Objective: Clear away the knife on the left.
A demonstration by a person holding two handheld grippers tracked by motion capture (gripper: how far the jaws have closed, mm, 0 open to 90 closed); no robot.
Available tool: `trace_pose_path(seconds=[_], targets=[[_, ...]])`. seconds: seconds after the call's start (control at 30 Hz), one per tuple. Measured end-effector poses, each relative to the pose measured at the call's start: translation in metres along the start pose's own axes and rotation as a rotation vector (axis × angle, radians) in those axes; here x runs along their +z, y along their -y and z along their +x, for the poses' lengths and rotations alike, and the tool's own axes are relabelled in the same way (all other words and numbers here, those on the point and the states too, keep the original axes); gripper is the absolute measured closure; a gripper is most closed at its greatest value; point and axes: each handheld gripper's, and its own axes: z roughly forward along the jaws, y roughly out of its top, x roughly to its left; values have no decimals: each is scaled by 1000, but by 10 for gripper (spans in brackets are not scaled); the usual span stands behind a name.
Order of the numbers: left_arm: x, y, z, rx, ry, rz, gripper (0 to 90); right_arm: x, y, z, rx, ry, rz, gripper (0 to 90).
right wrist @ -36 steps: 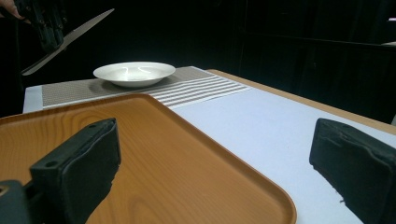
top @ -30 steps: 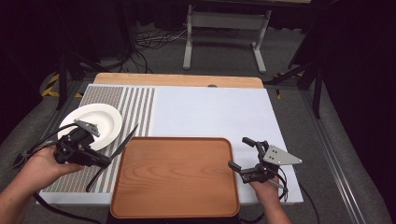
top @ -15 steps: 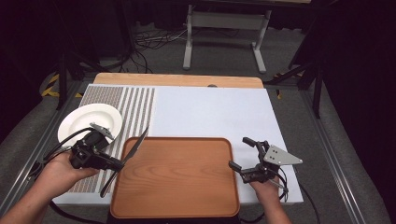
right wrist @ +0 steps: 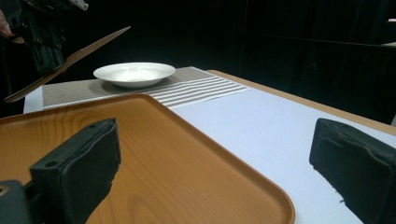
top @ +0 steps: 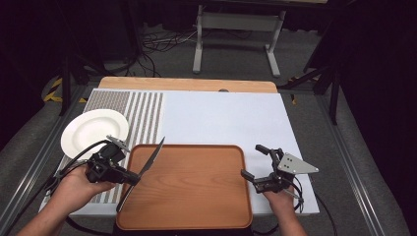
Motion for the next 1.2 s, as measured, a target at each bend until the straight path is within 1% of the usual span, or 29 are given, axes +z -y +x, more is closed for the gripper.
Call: trace_pose_path(seconds=[0.07, 0.23, 0.3, 0.43, 0.53, 0.6, 0.7, 0.73, 0.8, 0.87, 0.9, 0.93, 1.03, 1.07, 1.1, 1.2], targets=[[2, 0, 0, -7, 8, -2, 800, 0, 0, 0, 0, 0, 0, 25], [11, 0, -1, -18, 8, 3, 800, -1, 0, 0, -3, 0, -3, 25], [14, 0, -1, -27, 19, 2, 800, -1, 0, 0, -2, 1, -3, 25], [21, 0, 0, -37, 17, 15, 800, -1, 0, 0, -4, 0, -3, 26], [26, 0, 0, -52, 10, 24, 799, -1, 0, 0, -2, -1, -4, 26], [30, 1, 0, -51, -8, 32, 800, -1, 0, 0, -2, -2, -3, 25], [36, 2, 0, -67, -24, 40, 799, -1, 0, 0, -4, -3, -1, 25], [38, 3, 1, -66, -30, 42, 800, -1, 0, 0, -4, -3, -1, 25], [41, 4, 1, -78, -35, 36, 800, -1, 0, 0, -4, -3, -2, 26], [42, 4, 1, -86, -53, 44, 800, -1, 0, 0, -3, -3, -2, 26], [44, 4, 2, -80, -51, 38, 801, -1, 0, -1, -3, -3, -3, 26], [45, 5, 2, -79, -45, 44, 802, -2, 0, -1, -3, -3, -3, 26], [46, 5, 3, -80, -51, 47, 802, -1, 0, 0, -4, -3, -3, 26], [48, 5, 3, -91, -41, 44, 802, -1, 0, 0, -4, -3, -3, 26], [48, 5, 3, -88, -52, 43, 803, -1, 0, 0, -4, -3, -3, 26], [50, 6, 4, -97, -48, 50, 803, -1, 0, 0, -4, -3, -3, 26]])
